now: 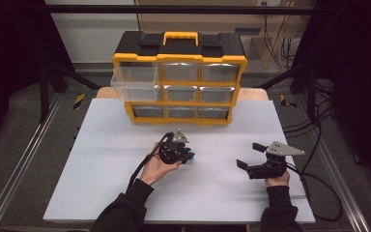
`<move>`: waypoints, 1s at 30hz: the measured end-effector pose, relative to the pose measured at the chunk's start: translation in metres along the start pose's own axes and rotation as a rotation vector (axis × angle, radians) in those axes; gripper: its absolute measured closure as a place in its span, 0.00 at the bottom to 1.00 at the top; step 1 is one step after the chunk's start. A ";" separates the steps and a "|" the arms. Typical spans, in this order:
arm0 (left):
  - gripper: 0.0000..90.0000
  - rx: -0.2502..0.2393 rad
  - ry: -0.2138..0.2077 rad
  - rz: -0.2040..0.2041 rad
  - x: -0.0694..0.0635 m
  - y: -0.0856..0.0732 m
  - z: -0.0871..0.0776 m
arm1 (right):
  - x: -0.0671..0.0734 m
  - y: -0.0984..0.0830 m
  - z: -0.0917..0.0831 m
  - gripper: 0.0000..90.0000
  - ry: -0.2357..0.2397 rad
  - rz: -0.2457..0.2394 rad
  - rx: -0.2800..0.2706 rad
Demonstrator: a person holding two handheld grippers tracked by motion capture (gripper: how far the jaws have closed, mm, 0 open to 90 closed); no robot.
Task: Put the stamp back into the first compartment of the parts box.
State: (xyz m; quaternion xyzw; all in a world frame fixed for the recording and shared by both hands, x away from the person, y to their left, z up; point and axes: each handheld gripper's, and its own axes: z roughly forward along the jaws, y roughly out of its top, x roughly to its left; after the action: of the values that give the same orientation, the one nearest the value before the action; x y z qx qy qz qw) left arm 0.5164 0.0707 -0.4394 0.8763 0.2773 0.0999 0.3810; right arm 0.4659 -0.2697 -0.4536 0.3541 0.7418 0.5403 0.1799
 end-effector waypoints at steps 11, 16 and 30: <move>0.81 -0.023 0.009 0.001 0.001 0.000 -0.019 | 0.000 0.000 0.001 0.03 -0.002 0.003 0.005; 0.81 -0.039 0.017 -0.009 0.004 -0.001 -0.030 | 0.000 0.000 0.001 0.03 0.001 0.004 0.009; 0.81 -0.086 0.035 -0.018 0.008 -0.001 -0.060 | 0.000 -0.001 0.001 0.03 -0.003 0.000 0.014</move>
State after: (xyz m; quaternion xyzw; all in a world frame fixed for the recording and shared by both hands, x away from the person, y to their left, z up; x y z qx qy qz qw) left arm 0.4998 0.1127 -0.3992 0.8546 0.2874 0.1237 0.4144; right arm 0.4663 -0.2691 -0.4547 0.3561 0.7452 0.5348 0.1784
